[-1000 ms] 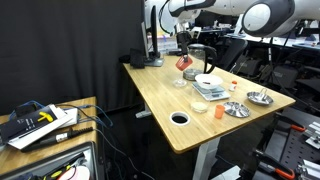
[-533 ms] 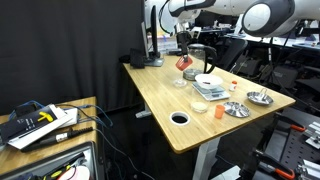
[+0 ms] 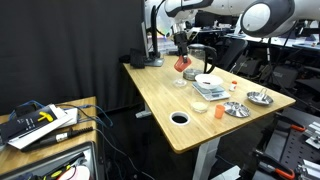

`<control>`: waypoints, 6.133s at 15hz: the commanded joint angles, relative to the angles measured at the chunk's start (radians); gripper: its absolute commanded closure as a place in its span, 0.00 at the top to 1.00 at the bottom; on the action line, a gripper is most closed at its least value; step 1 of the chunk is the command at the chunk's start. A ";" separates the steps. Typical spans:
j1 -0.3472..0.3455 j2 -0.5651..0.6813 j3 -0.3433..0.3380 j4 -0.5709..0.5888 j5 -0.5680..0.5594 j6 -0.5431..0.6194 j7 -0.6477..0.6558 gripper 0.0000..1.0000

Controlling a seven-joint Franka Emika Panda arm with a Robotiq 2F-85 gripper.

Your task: Pour the contents in the red cup into the white bowl

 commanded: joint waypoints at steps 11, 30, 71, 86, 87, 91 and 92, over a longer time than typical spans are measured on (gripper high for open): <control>-0.049 -0.084 0.004 -0.013 0.015 -0.171 -0.196 0.55; -0.032 -0.071 -0.011 -0.014 0.000 -0.147 -0.184 0.80; -0.218 0.002 0.091 0.007 0.281 -0.342 -0.289 0.55; -0.260 -0.017 0.110 -0.005 0.272 -0.291 -0.341 0.55; -0.260 -0.019 0.111 -0.005 0.272 -0.288 -0.342 0.55; -0.270 -0.024 0.112 -0.004 0.274 -0.268 -0.345 0.55; -0.275 -0.025 0.112 -0.004 0.276 -0.262 -0.345 0.55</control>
